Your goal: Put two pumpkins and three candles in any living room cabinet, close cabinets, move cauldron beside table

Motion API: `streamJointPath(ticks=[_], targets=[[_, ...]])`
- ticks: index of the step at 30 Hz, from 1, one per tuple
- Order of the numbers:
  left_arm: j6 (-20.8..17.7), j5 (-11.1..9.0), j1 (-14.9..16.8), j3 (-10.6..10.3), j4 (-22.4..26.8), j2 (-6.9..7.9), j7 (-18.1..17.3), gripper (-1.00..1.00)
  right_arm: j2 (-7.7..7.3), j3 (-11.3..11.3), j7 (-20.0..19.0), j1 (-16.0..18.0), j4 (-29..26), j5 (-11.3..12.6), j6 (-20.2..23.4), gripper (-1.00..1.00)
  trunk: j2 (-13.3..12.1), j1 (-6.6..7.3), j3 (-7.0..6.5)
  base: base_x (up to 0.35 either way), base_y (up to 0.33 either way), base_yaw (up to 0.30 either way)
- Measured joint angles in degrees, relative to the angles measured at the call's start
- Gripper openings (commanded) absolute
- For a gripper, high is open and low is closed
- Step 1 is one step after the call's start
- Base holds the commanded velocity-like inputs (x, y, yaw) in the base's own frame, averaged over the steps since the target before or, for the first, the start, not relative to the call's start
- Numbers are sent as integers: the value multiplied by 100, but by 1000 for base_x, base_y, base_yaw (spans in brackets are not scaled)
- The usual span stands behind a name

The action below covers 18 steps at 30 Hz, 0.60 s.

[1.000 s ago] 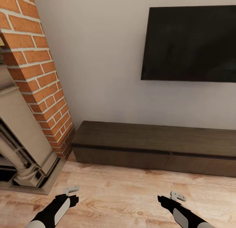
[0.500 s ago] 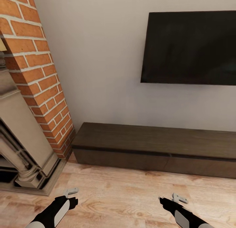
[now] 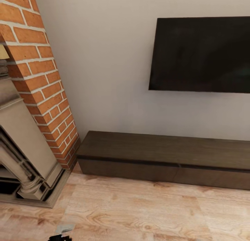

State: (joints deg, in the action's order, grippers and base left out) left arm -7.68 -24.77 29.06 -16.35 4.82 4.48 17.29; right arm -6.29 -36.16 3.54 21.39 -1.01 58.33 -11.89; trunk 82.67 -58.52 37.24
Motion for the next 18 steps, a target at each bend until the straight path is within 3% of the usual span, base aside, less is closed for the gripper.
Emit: streamJointPath(ticks=[2,9,18], targets=[[136,-3,-57,-10,-213,-8,-2,100,6,0,12,-158,56,7,-18,100,-80,44,-36,0,0,0],[530,8,-768,-15,-408,-15,1,100,16,-5,39,-604,340,20,17,100,-282,154,-126,0,0,0],[666,-44,-1110,-21,-418,-10,9,100,18,-6,36,-680,318,-10,-18,100,-282,154,-127,0,0,0]])
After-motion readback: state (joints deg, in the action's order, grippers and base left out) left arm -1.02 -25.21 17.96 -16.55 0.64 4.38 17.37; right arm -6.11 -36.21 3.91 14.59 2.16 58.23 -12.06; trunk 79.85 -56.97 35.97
